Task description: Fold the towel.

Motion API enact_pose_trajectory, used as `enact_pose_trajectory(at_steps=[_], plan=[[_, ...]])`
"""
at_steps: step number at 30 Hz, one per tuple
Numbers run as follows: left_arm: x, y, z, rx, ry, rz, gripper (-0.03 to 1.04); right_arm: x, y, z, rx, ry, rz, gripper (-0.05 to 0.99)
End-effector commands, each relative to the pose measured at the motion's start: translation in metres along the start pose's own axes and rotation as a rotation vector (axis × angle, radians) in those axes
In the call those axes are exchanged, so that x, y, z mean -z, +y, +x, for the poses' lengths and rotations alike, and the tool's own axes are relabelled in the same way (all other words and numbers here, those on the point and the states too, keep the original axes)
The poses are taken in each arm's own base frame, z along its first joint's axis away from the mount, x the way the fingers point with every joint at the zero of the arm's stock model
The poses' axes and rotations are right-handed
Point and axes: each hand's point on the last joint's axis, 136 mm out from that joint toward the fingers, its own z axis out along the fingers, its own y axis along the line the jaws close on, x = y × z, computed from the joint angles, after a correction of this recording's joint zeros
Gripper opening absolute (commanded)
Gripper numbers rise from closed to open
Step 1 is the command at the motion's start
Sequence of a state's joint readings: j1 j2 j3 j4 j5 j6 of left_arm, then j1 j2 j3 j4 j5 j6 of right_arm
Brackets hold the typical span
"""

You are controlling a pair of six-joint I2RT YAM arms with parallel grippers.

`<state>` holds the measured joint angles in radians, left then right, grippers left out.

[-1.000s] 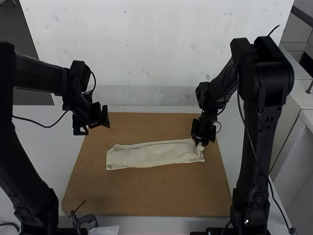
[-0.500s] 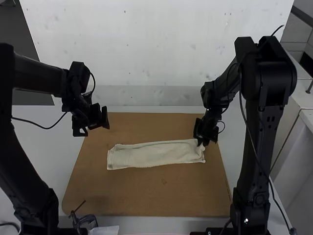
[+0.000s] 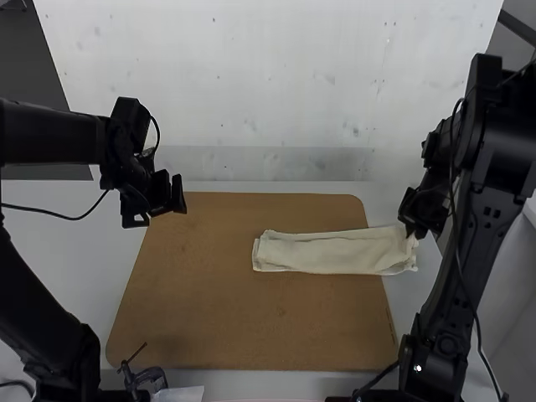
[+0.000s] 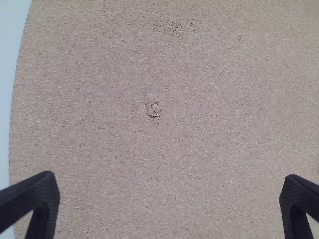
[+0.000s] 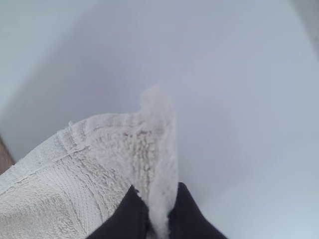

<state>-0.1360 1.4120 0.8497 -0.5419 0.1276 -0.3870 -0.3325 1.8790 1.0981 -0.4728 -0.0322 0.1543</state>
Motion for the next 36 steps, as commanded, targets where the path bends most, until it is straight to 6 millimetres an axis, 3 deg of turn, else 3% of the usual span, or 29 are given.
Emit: enact_pose_trajectory(at_steps=[1, 5, 8, 17, 23, 27, 36], plan=[[0.005, -0.004, 0.001, -0.011, -0.016, 0.009, 0.99, 0.008, -0.022, -0.028, -0.006, -0.040, 0.032, 0.01], [0.004, -0.003, 0.004, -0.012, -0.012, 0.006, 0.99, 0.011, -0.019, -0.025, 0.002, -0.024, 0.033, 0.01], [0.002, -0.002, 0.005, -0.012, -0.008, 0.004, 0.99, 0.018, 0.009, -0.010, 0.071, -0.017, 0.015, 0.01], [-0.002, 0.000, 0.007, -0.004, 0.004, -0.003, 0.99, 0.043, 0.158, 0.070, 0.338, -0.047, -0.053, 0.01], [-0.004, 0.007, 0.011, 0.008, 0.008, -0.014, 0.99, 0.045, 0.229, 0.122, 0.459, -0.013, -0.056, 0.01], [-0.005, 0.012, 0.013, 0.005, 0.011, -0.033, 0.99, 0.050, 0.262, 0.137, 0.512, -0.042, -0.071, 0.01], [-0.006, 0.017, 0.012, 0.010, 0.008, -0.041, 0.99, 0.047, 0.306, 0.156, 0.576, -0.048, -0.058, 0.01]])
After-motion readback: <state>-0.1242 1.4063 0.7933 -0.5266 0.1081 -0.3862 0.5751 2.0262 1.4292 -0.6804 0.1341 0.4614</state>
